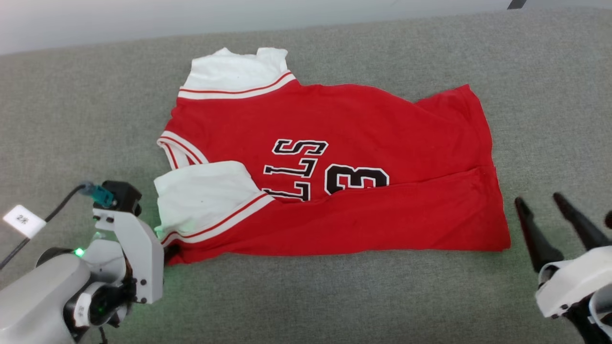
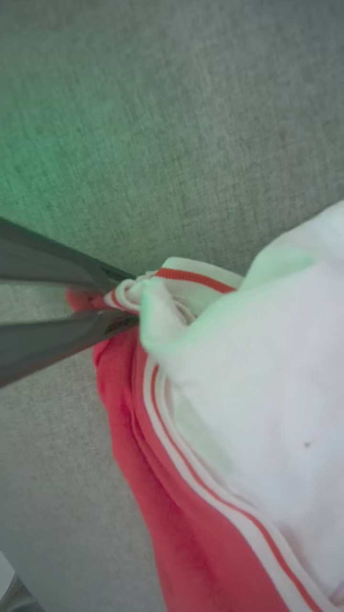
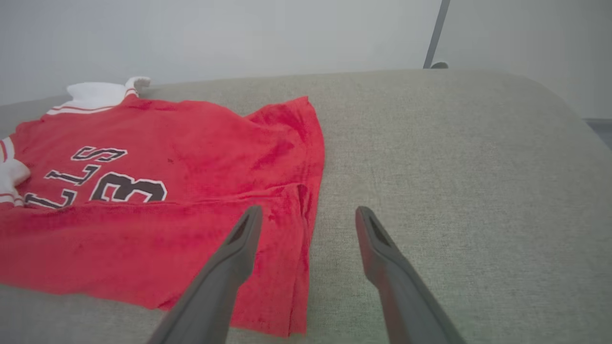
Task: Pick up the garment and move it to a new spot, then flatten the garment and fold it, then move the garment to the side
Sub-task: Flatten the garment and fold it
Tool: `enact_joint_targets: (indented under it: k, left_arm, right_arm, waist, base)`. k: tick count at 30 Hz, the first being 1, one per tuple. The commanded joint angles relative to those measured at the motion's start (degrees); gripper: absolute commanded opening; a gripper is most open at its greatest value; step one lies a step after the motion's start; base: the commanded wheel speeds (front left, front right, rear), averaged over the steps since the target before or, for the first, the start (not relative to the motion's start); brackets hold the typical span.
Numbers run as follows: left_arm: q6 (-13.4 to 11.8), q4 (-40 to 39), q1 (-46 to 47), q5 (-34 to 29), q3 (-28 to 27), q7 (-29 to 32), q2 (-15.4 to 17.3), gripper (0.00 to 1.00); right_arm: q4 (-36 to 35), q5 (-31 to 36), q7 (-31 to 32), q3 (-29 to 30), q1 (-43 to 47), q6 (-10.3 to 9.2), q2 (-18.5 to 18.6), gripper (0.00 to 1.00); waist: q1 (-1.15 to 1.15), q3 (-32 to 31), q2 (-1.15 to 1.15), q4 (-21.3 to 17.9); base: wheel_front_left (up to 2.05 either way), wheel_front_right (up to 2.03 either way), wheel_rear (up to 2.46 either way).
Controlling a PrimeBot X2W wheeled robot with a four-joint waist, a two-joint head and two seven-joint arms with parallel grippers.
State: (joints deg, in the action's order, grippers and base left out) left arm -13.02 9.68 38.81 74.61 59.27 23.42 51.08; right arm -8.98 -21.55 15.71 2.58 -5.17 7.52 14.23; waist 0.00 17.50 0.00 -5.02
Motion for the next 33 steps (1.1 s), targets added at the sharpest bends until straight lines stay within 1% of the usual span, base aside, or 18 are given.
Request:
enact_joint_targets:
  k: [1, 8, 11, 14, 19, 21, 23, 27, 33]
  left_arm:
    - [0.4, 1.8, -1.1, -0.2, 1.6, 0.3, -2.2, 0.00]
    - [2.6, 4.1, 1.1, -0.9, 1.9, 0.7, -4.9, 0.00]
    - [3.1, 4.7, 1.9, -1.5, 2.1, 0.9, -6.0, 0.00]
    - [3.7, 5.3, 2.5, -1.6, 2.3, 0.8, -7.1, 0.00]
    - [4.7, 6.3, 2.9, -1.9, 2.5, 0.7, -8.1, 0.00]
    - [4.9, 6.8, 3.1, -1.9, 2.5, 0.6, -8.5, 0.00]
    - [5.3, 7.3, 3.2, -1.8, 2.5, 0.4, -8.7, 0.00]
    - [5.6, 7.8, 3.1, -1.4, 2.4, 0.3, -8.5, 0.00]
    - [4.8, 5.6, 2.5, -0.3, 1.4, 1.4, -5.7, 0.00]
  right_arm:
    - [0.2, -0.8, 2.3, -0.7, 0.4, -0.06, 0.1, 1.00]
    - [2.8, -3.1, 13.9, -1.5, -2.1, -0.05, 1.9, 1.00]
    - [5.4, -3.7, 18.3, -2.1, -3.5, -0.05, 3.1, 1.00]
    - [8.7, -4.8, 21.9, -2.7, -5.1, -0.04, 3.1, 1.00]
    - [14.6, -7.2, 27.0, -5.9, -7.4, -0.02, 3.0, 1.00]
    - [16.6, -7.4, 27.9, -7.7, -8.2, -0.01, 3.9, 0.00]
    - [18.3, -7.8, 28.4, -8.3, -8.9, -0.02, 4.6, 0.00]
    - [18.9, -8.4, 27.9, -8.7, -9.8, -0.06, 5.7, 0.00]
    - [16.9, -10.6, 27.9, -8.2, -10.4, -0.08, 9.8, 0.00]
  waist:
    - [0.00, 0.2, 0.00, 0.0]
    - [0.00, 1.1, 0.00, 1.9]
    - [0.00, 1.5, 0.00, 2.9]
    - [0.00, 1.7, 0.00, 3.7]
    - [0.00, 2.0, 0.00, 4.6]
    - [0.00, 2.0, 0.00, 4.9]
    - [0.00, 1.9, 0.00, 5.2]
    - [0.00, 1.7, 0.00, 5.4]
    - [0.00, -0.1, 0.00, 5.6]
  base:
    - [0.00, 0.00, 0.00]
    - [0.00, 0.00, 0.00]
    - [0.00, 0.00, 0.00]
    - [0.00, 0.00, 0.00]
    - [0.00, 0.00, 0.00]
    - [0.00, 0.00, 0.00]
    - [0.00, 0.00, 0.00]
    - [0.00, 0.00, 0.00]
    - [0.00, 0.00, 0.00]
